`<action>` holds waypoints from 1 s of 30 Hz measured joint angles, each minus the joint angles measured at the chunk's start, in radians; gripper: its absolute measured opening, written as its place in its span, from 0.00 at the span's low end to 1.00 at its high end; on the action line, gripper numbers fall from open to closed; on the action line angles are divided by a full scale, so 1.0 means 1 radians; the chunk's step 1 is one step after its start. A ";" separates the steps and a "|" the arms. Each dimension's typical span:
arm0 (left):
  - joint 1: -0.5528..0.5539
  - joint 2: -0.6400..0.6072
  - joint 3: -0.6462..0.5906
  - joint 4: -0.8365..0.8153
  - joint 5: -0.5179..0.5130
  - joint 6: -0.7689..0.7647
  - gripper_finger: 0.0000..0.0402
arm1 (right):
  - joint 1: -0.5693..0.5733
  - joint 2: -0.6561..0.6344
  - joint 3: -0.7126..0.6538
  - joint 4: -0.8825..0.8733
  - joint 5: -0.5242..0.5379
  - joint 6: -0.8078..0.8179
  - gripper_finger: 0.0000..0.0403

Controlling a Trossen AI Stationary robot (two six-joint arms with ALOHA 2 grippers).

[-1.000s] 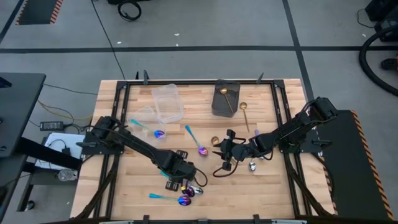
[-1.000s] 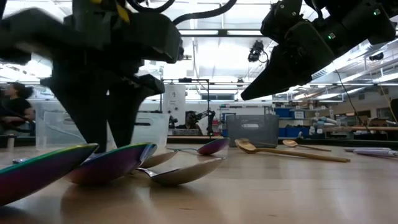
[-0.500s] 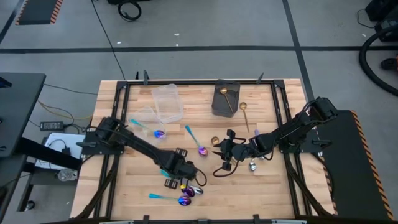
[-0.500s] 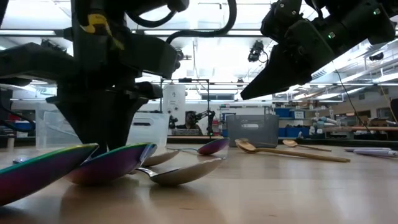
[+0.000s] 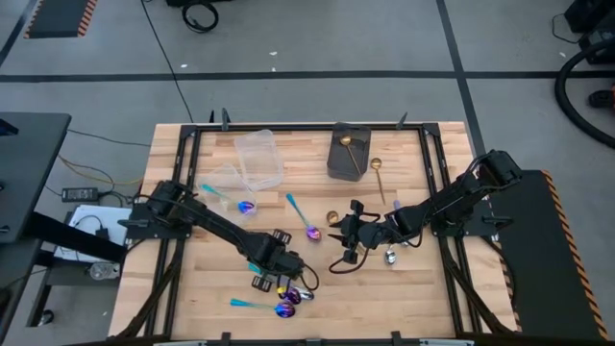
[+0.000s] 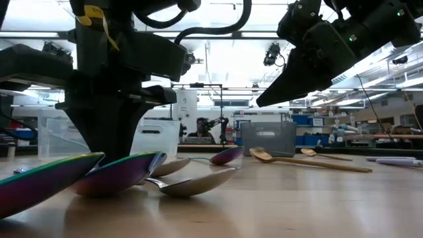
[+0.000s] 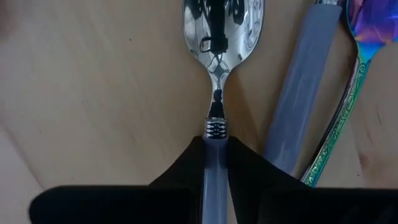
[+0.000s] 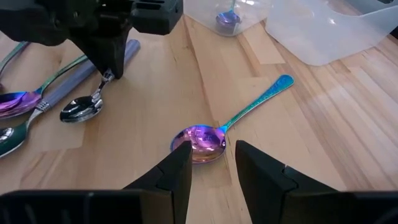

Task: Sort silverware by color (type)
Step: Put the purple spoon into the right transparent bin

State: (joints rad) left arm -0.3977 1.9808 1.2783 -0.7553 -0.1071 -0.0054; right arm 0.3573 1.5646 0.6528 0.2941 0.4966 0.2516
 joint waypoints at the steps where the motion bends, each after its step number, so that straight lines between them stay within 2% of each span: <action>1: 0.000 -0.004 -0.002 -0.004 -0.011 0.003 0.12 | 0.000 0.000 0.000 0.000 0.000 0.000 0.33; 8: 0.013 -0.097 -0.006 -0.098 -0.157 0.017 0.12 | 0.000 0.000 0.000 -0.001 0.000 0.000 0.33; 23: 0.059 -0.269 -0.003 -0.214 -0.294 0.044 0.12 | 0.000 0.000 0.000 -0.016 0.000 0.000 0.33; 30: 0.065 -0.302 -0.004 -0.297 -0.366 0.043 0.12 | 0.004 0.000 0.000 -0.015 0.056 0.000 0.33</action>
State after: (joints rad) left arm -0.3327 1.6789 1.2743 -1.0519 -0.4733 0.0380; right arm 0.3615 1.5646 0.6528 0.2792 0.5529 0.2512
